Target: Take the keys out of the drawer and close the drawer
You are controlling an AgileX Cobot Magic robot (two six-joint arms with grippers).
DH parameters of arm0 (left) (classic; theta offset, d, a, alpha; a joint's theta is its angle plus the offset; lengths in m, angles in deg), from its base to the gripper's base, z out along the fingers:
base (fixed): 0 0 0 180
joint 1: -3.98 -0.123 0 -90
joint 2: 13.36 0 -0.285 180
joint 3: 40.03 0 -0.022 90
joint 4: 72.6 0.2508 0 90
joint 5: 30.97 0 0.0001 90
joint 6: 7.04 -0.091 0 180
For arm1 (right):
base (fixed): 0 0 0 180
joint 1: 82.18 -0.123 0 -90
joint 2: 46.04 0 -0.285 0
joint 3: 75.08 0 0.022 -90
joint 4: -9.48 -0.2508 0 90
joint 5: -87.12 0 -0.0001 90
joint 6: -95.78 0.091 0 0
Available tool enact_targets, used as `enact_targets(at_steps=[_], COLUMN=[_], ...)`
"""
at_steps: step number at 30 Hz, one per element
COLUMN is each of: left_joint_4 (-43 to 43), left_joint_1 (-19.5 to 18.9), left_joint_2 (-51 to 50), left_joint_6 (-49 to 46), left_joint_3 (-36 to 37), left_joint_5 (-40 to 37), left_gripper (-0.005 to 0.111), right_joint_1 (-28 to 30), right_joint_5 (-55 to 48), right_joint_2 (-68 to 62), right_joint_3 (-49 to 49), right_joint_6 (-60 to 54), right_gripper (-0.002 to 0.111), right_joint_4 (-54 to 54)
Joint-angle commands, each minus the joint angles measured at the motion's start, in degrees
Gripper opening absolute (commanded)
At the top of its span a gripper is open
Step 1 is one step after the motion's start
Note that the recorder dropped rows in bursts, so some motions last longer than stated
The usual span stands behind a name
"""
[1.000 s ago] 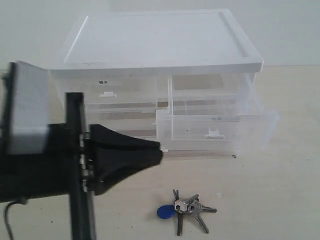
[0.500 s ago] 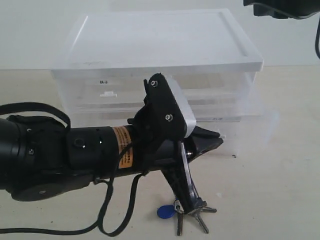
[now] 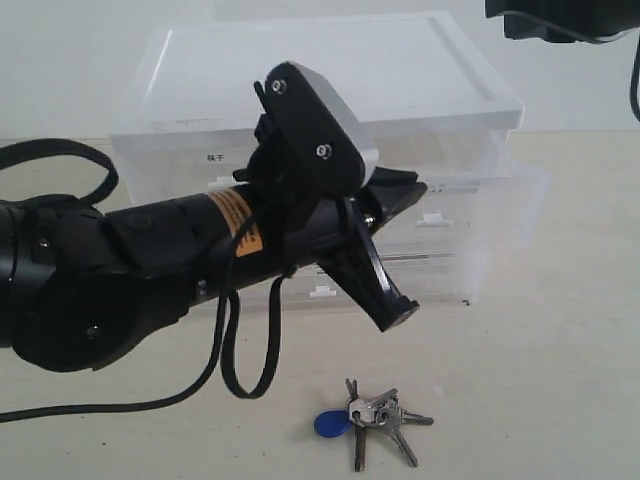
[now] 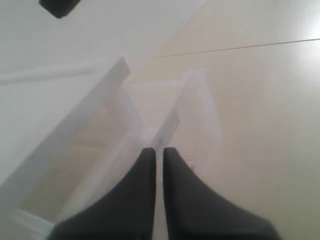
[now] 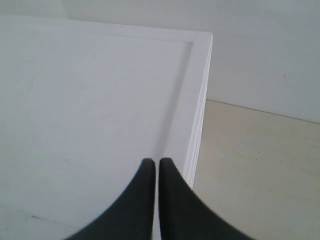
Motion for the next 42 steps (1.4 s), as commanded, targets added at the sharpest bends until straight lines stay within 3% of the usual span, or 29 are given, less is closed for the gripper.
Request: enact_targets(at_steps=[1, 8, 13, 18, 21, 28, 42], left_joint_4=[-7.54, -7.15, -3.57, -2.45, -3.22, -16.13, -16.19], left_joint_1=[-0.28, 0.72, 4.63, 6.2, 5.7, 1.72, -4.87], left_joint_2=[0.33, 3.59, 9.98, 7.02, 1.21, -5.27, -5.46], left_joint_6=[-6.85, -6.88, -6.88, -6.88, -7.38, -17.51, -17.86], left_joint_3=[-0.33, 0.03, 4.04, 8.05, 7.38, 1.93, -1.95], left_joint_5=[0.66, -1.31, -2.11, -2.29, -0.72, 4.02, 4.46], left_gripper=[0.005, 0.005, 0.005, 0.005, 0.005, 0.005, 0.005], right_joint_1=[-0.1, -0.1, -0.1, -0.1, -0.1, -0.1, -0.1], right_joint_5=[-0.3, -0.6, -0.6, -0.36, -0.62, -0.72, -0.46], right_joint_2=[0.02, 0.02, 0.02, 0.02, 0.02, 0.02, 0.02], right_joint_3=[0.32, 0.32, 0.32, 0.32, 0.32, 0.32, 0.32], right_joint_6=[-0.56, -0.56, -0.56, -0.56, -0.56, -0.56, -0.56], right_gripper=[0.0, 0.0, 0.0, 0.0, 0.0, 0.0, 0.0], right_joint_4=[0.09, 0.09, 0.09, 0.09, 0.09, 0.09, 0.09])
